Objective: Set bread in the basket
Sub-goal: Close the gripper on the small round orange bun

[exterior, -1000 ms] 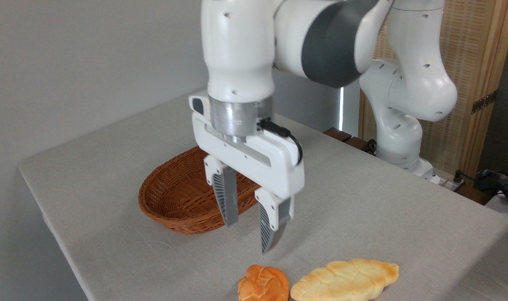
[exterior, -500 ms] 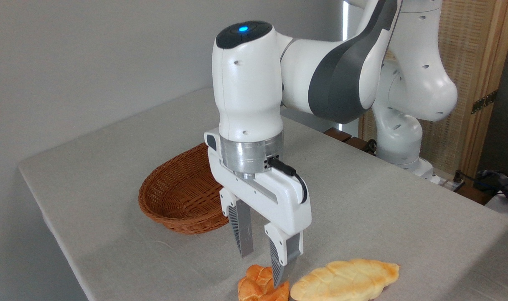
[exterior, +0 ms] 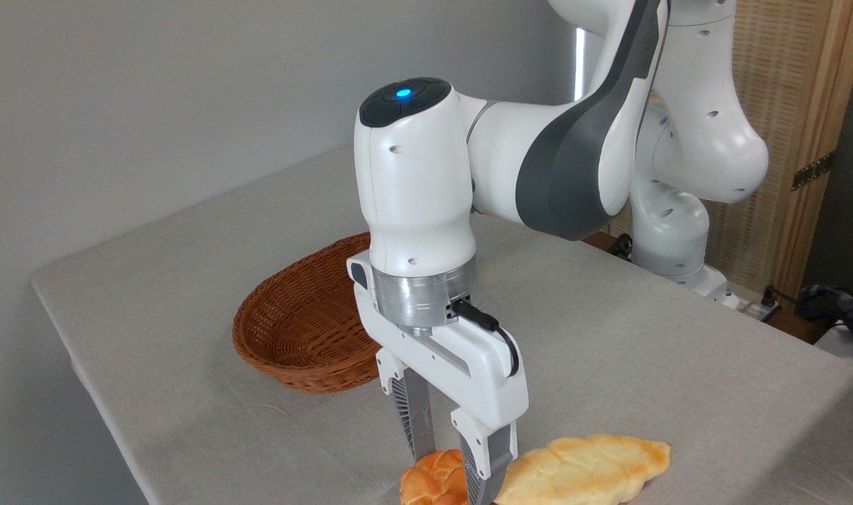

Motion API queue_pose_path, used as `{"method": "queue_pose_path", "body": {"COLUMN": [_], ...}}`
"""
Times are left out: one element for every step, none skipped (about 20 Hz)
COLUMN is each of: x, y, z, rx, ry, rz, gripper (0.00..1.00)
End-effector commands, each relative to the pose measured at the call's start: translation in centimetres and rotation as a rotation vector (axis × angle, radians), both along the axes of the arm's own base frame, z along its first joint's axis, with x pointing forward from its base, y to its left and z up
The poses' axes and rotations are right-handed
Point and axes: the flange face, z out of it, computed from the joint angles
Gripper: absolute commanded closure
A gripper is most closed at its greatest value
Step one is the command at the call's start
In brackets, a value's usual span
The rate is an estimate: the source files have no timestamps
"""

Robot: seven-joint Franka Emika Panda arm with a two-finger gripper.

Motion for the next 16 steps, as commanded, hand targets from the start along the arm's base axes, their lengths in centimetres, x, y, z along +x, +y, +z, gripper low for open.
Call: {"method": "queue_pose_path", "body": {"x": [0.04,0.05,0.05,0.04,0.02,0.01,0.05,0.05,0.04,0.05,0.03,0.04,0.04,0.04,0.04,0.05], "y": [0.39,0.39,0.38,0.37,0.36,0.36,0.35,0.35,0.33,0.28,0.23,0.22,0.22,0.22,0.22,0.13], "z": [-0.73,-0.72,-0.82,-0.74,-0.89,-0.81,-0.74,-0.74,-0.76,-0.66,-0.59,-0.59,-0.59,-0.59,-0.59,-0.59], "rx": [0.016,0.016,0.014,0.010,0.010,0.009,0.008,0.006,0.002,-0.011,-0.025,-0.029,-0.029,-0.029,-0.029,-0.029], "ry": [-0.003,-0.005,-0.002,-0.004,-0.001,-0.002,-0.004,-0.005,-0.004,-0.011,-0.014,-0.015,-0.015,-0.015,-0.015,-0.015], "rz": [-0.017,-0.016,-0.015,-0.016,-0.016,-0.023,-0.026,-0.025,-0.024,-0.015,-0.007,-0.005,-0.005,-0.003,-0.003,-0.005], "gripper": [0.00,0.00,0.01,0.10,0.14,0.18,0.27,0.39,0.47,0.58,0.63,0.65,0.65,0.65,0.65,0.64]}}
